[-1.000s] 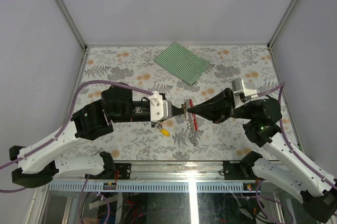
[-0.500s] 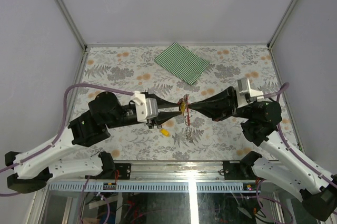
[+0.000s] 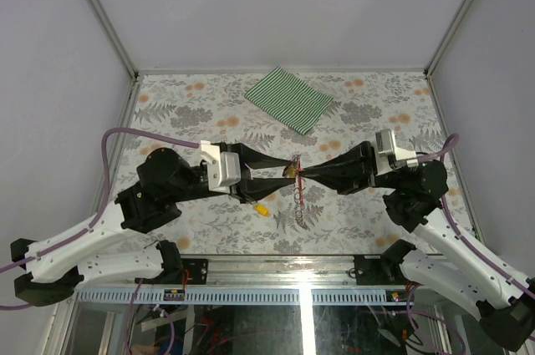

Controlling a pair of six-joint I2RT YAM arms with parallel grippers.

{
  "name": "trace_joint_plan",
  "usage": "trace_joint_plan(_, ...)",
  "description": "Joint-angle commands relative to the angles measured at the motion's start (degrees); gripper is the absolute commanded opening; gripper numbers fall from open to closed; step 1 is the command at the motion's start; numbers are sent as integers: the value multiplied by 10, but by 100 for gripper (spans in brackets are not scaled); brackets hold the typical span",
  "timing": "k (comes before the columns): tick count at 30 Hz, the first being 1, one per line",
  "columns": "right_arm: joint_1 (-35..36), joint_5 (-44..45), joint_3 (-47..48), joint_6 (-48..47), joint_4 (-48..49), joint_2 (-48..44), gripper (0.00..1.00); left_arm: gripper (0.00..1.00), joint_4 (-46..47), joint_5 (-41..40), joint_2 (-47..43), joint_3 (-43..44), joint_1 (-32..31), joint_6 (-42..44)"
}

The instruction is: Put the keys on the keyring

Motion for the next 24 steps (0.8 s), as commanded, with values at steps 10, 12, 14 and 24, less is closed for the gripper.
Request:
trace_joint_plan(10,5,-18,26,-9,28,-22,0,27,18,24,21,8,-4,3)
trace_joint_plan(12,5,-21,27,-7,30,-22,0,26,14,23,23,9,-3,3)
trace_joint_plan(14,4,-21,26,-7,30,-23,0,24,14,23,24,11,-3,3)
trace_joint_plan(24,4,-26,20,-9,30,-23,0,15,11,44,38,21,-3,3)
